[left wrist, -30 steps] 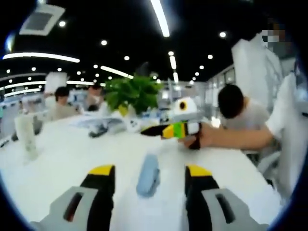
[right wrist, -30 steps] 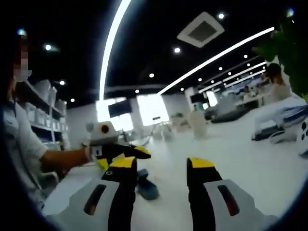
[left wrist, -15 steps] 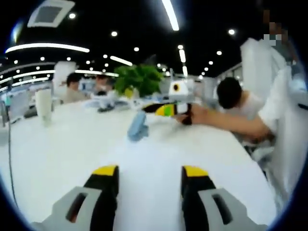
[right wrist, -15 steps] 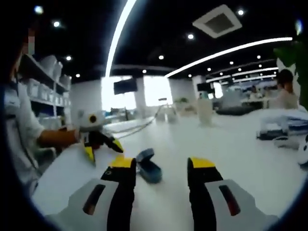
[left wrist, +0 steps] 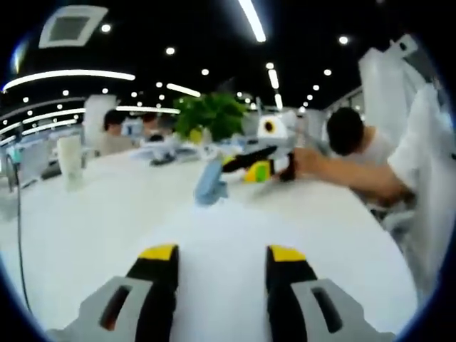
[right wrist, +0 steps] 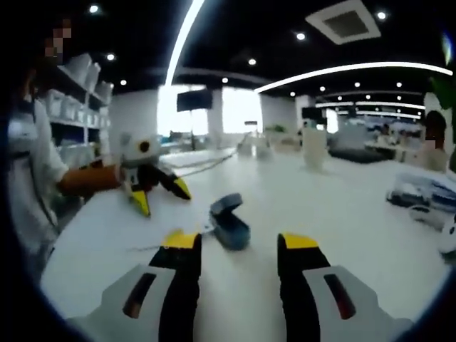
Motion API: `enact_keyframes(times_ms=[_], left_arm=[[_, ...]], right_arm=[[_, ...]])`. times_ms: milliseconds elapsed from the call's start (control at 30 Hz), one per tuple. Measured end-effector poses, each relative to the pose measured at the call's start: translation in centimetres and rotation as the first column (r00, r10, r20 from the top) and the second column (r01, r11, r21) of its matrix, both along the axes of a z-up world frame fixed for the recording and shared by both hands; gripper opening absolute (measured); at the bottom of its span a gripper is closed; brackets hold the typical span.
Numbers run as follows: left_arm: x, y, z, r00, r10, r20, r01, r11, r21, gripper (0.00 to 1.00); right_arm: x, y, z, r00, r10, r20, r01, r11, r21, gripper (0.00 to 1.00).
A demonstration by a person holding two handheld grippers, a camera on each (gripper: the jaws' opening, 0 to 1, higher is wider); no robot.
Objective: Pick up the paper insert the paper into the punch align the paper edges press the punch to punch holes
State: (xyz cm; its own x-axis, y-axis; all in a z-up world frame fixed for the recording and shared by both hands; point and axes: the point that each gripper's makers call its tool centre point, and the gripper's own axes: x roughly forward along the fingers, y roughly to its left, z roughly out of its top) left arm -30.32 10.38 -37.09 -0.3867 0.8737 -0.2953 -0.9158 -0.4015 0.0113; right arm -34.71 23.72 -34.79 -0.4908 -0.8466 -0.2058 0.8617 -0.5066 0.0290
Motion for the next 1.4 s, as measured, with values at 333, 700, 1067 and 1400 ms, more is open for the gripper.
enact_keyframes(times_ms=[333, 700, 1067, 1400], left_arm=[[0.0, 0.2, -0.2, 1.0, -0.003, 0.007, 0.003, 1.0, -0.006, 0.49], [-0.4, 0.0, -0.1, 1.0, 0.01, 0.007, -0.01, 1.0, -0.004, 0.47], [-0.2, 0.1, -0.1, 1.0, 0.015, 0.004, -0.015, 1.0, -0.004, 0.47], [0.1, 0.2, -0.1, 1.0, 0.016, 0.0, -0.016, 1.0, -0.004, 0.47]], right_arm=[[-1.0, -1.6, -0.2, 0.99, 0.14, -0.026, -0.139, 0.99, 0.022, 0.44], [-0.8, -3.4, -1.8, 0.97, 0.245, -0.012, -0.242, 0.964, 0.11, 0.26], [0.6, -3.0, -1.8, 0.962, 0.272, 0.0, -0.271, 0.957, 0.106, 0.22], [3.6, -2.7, -1.8, 0.949, 0.314, 0.001, -0.312, 0.944, 0.103, 0.22]])
